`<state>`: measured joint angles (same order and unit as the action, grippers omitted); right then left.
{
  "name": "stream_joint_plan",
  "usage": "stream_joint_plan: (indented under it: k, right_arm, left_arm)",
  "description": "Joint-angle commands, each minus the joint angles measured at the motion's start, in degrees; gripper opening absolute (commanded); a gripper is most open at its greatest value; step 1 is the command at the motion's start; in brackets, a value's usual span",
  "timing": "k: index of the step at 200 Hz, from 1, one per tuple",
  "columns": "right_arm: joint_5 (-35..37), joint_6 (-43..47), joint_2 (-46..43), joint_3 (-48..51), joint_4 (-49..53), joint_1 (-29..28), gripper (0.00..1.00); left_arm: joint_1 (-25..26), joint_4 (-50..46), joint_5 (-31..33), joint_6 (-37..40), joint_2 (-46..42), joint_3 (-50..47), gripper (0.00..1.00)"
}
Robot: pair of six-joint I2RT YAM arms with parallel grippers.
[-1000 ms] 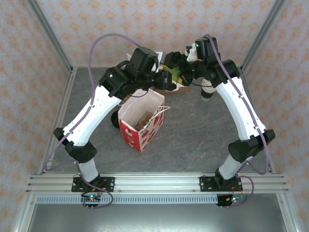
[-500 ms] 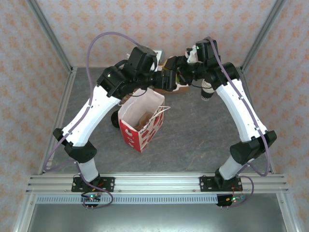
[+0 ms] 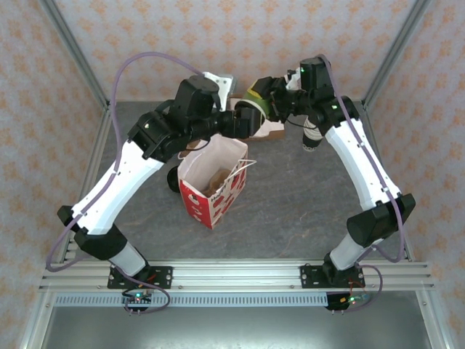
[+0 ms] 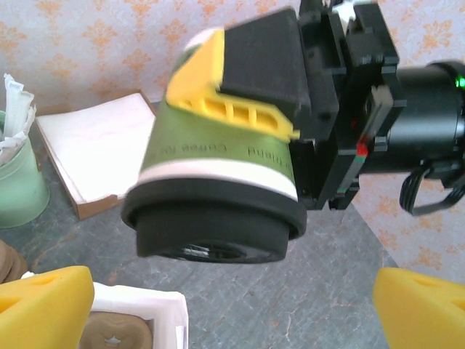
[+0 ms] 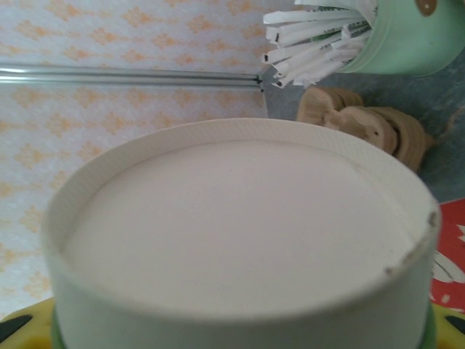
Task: Pack the takeout coffee
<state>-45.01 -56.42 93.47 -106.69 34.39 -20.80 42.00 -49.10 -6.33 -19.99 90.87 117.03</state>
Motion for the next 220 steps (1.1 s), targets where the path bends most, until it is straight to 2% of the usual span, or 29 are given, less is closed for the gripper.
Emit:
stream_joint_plan:
  k: [1, 38, 50, 86, 138, 166, 199, 220]
  right_arm:
    - [-2.96, -14.38, -1.14, 2.29, -7.39, 0.39, 0.40]
    - [-3.04, -21.77, -2.02, 4.95, -12.70, 0.32, 0.40]
    - [-2.98, -23.18, -2.33, 5.83, -14.14, 0.39, 0.40]
    - [-3.08, -26.74, -3.69, 8.82, -17.86, 0.32, 0.39]
    - [-2.95, -28.25, -5.26, 11.72, -19.97, 0.36, 0.36]
    - [-3.18, -28.98, -5.59, 12.56, -21.04, 0.34, 0.36]
    - [-4.12, -29.26, -5.68, 12.65, -21.38, 0.32, 0.36]
    - [-4.38, -29.35, -5.58, 12.65, -21.54, 0.34, 0.36]
  left_arm:
    - [0.67, 8.91, 1.56, 1.92, -1.42, -4.00, 1.00]
    - [0.71, 8.56, 2.50, 0.86, -0.73, -4.56, 1.00]
    - [0.72, 9.44, 4.80, -0.26, -1.19, -6.06, 1.00]
    - [0.06, 15.84, 5.93, -1.98, -2.60, -10.98, 1.00]
    - [-1.31, 12.96, 7.60, -2.00, -1.32, -9.11, 1.00]
    - [-2.56, 13.49, 5.49, -2.64, -0.71, -8.77, 1.00]
    - [-4.19, 12.21, -0.82, -2.64, 2.04, -5.58, 1.00]
    - [-4.29, 12.58, -1.57, -2.83, 2.86, -4.92, 1.00]
